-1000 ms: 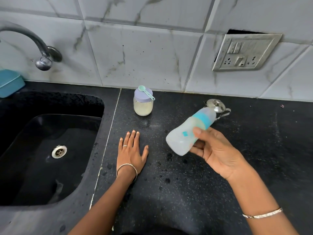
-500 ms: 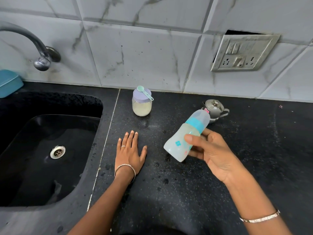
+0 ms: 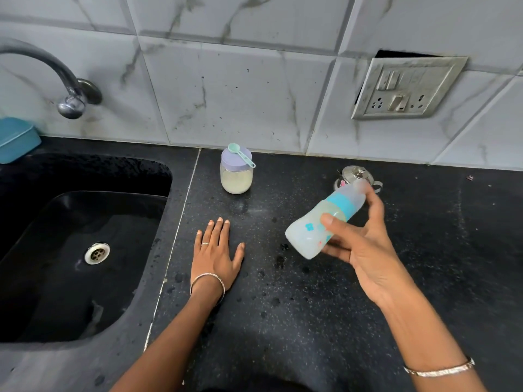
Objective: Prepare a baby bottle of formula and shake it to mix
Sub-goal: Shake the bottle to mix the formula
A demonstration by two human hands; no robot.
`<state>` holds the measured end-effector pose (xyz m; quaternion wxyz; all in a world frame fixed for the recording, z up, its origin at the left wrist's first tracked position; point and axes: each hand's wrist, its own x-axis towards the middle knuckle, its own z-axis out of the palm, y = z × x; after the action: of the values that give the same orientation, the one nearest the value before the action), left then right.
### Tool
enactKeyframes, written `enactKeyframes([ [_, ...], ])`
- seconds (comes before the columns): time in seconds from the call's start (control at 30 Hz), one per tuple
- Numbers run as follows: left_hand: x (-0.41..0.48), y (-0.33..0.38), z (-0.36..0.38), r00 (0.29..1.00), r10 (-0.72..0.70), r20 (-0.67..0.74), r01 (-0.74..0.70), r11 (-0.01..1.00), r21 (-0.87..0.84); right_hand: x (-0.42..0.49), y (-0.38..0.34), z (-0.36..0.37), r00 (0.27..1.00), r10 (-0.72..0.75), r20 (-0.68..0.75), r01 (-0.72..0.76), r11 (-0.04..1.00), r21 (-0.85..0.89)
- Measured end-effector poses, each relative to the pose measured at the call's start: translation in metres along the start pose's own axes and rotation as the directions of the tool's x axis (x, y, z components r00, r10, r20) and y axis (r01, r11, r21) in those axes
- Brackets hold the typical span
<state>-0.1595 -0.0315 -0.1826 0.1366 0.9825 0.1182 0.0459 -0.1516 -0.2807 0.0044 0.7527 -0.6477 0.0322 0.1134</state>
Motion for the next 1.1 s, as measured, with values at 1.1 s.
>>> enactKeyframes([
  [1.1, 0.000, 0.000, 0.001, 1.000, 0.001, 0.003, -0.001, 1.000, 0.010, -0.001, -0.002, -0.001, 0.993, 0.118, 0.024, -0.115, 0.988, -0.103],
])
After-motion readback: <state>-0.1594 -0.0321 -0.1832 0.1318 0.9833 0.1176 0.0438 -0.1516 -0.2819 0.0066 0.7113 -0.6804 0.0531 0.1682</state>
